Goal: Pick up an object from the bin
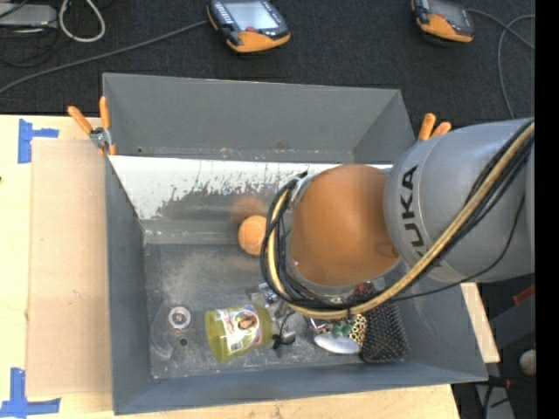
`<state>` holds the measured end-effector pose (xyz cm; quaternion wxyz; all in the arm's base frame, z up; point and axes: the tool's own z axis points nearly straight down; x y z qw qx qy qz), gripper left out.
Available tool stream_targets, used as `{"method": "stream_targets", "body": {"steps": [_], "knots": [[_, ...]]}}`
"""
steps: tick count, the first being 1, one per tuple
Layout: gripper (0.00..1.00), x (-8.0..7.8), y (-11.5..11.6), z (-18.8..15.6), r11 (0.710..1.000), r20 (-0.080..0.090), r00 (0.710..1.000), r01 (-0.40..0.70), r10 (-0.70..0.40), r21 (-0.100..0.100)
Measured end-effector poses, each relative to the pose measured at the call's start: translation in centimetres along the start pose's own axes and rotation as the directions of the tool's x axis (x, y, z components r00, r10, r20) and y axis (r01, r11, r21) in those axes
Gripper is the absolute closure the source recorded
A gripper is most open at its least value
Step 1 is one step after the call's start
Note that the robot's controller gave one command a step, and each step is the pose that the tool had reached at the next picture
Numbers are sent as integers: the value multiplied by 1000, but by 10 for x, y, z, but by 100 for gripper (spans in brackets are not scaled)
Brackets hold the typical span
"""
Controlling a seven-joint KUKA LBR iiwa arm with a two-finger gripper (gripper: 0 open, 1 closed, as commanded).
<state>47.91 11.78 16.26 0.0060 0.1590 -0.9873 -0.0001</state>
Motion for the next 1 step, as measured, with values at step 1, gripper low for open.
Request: {"method": "stream_targets", "body": {"steps": [1], "knots": [[100,-2,-1,-65,1000,-4,1000,-16,16,-1]]}}
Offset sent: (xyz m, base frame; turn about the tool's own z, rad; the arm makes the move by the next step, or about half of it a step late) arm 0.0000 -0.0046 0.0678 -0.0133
